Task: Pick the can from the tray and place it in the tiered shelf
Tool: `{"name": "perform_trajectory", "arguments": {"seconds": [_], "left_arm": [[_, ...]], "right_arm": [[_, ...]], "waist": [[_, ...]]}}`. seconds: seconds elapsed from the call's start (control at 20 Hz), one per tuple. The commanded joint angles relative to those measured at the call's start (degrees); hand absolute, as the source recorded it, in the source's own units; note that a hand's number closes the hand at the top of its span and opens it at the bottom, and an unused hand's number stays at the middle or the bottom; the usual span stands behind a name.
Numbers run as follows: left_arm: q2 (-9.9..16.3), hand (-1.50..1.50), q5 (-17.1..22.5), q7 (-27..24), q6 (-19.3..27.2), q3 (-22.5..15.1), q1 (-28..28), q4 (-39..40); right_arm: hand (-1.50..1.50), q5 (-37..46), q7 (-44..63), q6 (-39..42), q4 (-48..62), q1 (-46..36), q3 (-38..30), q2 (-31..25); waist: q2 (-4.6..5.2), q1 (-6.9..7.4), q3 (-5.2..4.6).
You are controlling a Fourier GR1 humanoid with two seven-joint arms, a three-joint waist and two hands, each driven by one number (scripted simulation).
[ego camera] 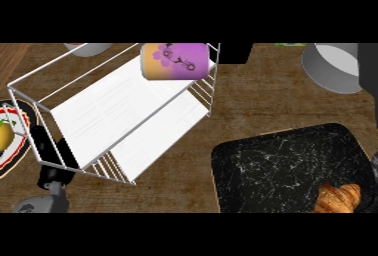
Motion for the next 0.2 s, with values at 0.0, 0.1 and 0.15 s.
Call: {"name": "perform_trajectory", "arguments": {"seconds": [0.0, 0.1, 0.15], "left_arm": [[0.5, 0.0, 0.9, 2.9, -0.3, 1.0, -1.0, 2.7], [0.5, 0.0, 0.7, 3.9, -0.4, 0.4, -1.4, 1.1], [-1.7, 0.0, -0.9, 2.0, 0.7, -1.6, 1.8, 0.4]], "right_arm": [[-1.5, -4.1, -2.1, 6.8, 2.0, 1.8, -3.7, -5.7], [-1.5, -3.7, -5.7, 9.4, 8.2, 0.4, -4.1, -7.8], [-1.5, -3.9, -5.6, 9.7, 8.5, -0.2, -4.5, -8.8]], "waist": [[0.21, -0.15, -0.35], [0.61, 0.95, -0.37], [0.49, 0.97, -0.37]]}}
